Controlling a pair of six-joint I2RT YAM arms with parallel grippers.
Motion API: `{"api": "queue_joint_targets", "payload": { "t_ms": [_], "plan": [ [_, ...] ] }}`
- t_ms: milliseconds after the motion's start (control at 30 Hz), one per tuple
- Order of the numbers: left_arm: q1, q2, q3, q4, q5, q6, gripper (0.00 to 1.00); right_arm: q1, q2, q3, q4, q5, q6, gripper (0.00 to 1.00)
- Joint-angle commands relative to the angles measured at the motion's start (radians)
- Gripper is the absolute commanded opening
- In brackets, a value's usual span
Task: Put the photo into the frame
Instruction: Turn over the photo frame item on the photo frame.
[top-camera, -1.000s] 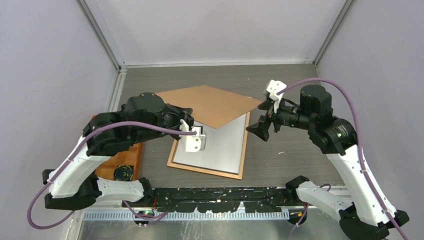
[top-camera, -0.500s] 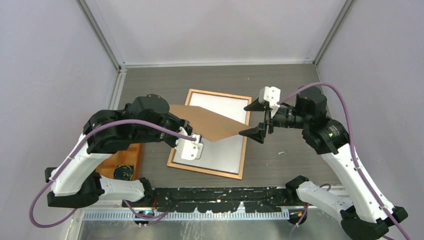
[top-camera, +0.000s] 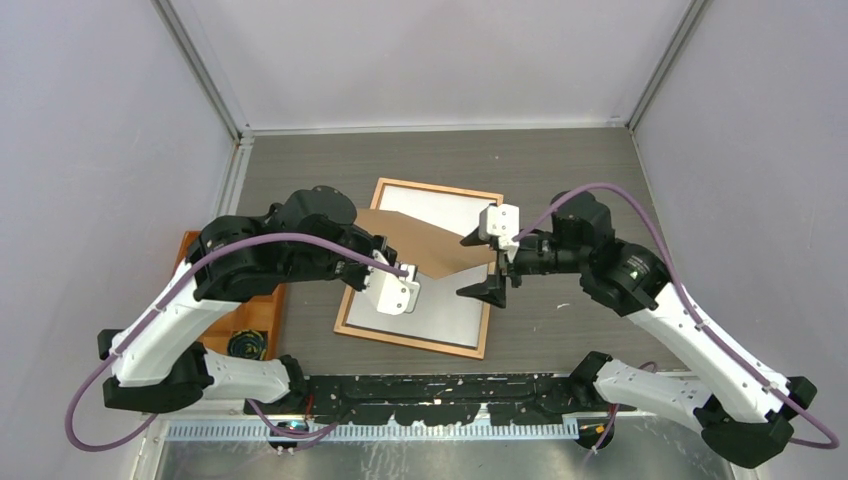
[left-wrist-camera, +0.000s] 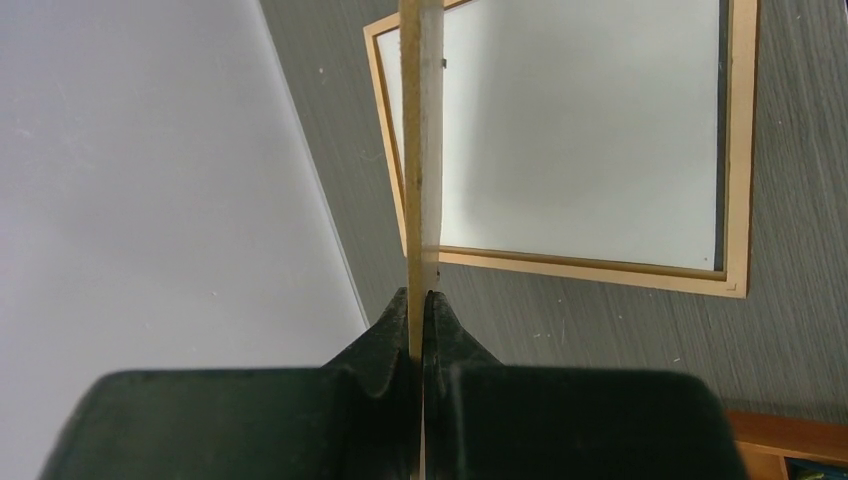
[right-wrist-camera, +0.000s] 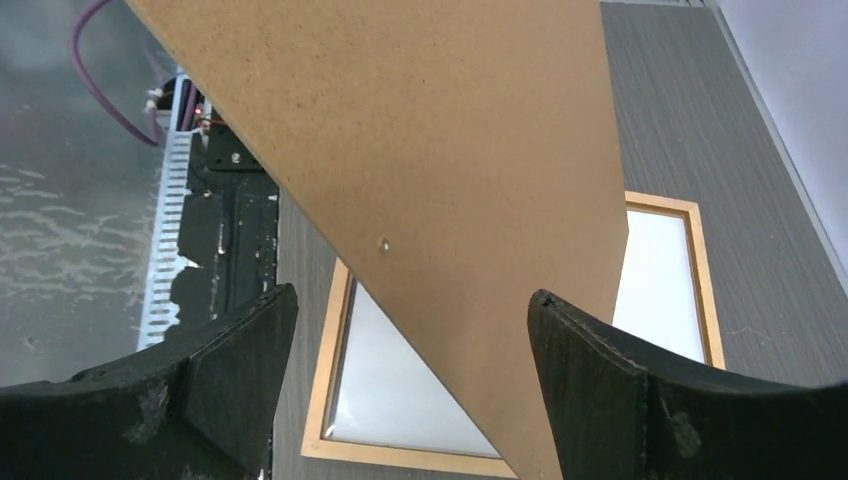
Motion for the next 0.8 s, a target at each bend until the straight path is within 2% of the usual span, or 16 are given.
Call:
{"api": "queue_joint_targets", "payload": {
  "t_ms": [0,133,300,400,500,533,567,600,633,700,767],
  "plan": [
    [0.001,-0.016,0.051,0.113,-0.03,0.001,0.0,0.066,0.008,-0.048,0.139,0.204,-0.022,0.86],
    [0.001,-0.023,0.049,0.11,-0.035,0.003,0.0,0.097,0.0,-0.115,0.249,0.307,-0.043,0.78],
    [0.0,-0.031,0.048,0.112,-0.039,0.004,0.0,0.112,0.021,-0.14,0.263,0.361,-0.106,0.63],
    [0.0,-0.039,0.039,0.121,-0.04,0.006,0.0,0.116,0.03,-0.138,0.271,0.364,-0.12,0.47],
    [0.001,-0.046,0.026,0.134,-0.048,0.011,0.0,0.115,0.03,-0.141,0.304,0.365,-0.122,0.21],
    [0.001,-0.049,0.016,0.149,-0.058,0.012,0.01,0.115,0.03,-0.141,0.317,0.368,-0.124,0.07],
    [0.001,-0.054,0.002,0.175,-0.075,0.013,0.04,0.116,0.03,-0.144,0.333,0.383,-0.122,0.02],
    [0.0,-0.059,-0.024,0.231,-0.096,0.015,0.12,0.115,0.025,-0.151,0.358,0.397,-0.119,0.01],
    [0.001,-0.071,-0.047,0.299,-0.128,0.022,0.24,0.116,0.018,-0.162,0.391,0.409,-0.11,0.01],
    [0.002,-0.116,-0.14,0.478,-0.188,0.042,0.57,0.115,0.004,-0.193,0.471,0.428,-0.096,0.01],
    [0.002,-0.17,-0.229,0.684,-0.202,0.062,0.79,0.116,-0.003,-0.204,0.546,0.454,-0.064,0.01]
  ]
}}
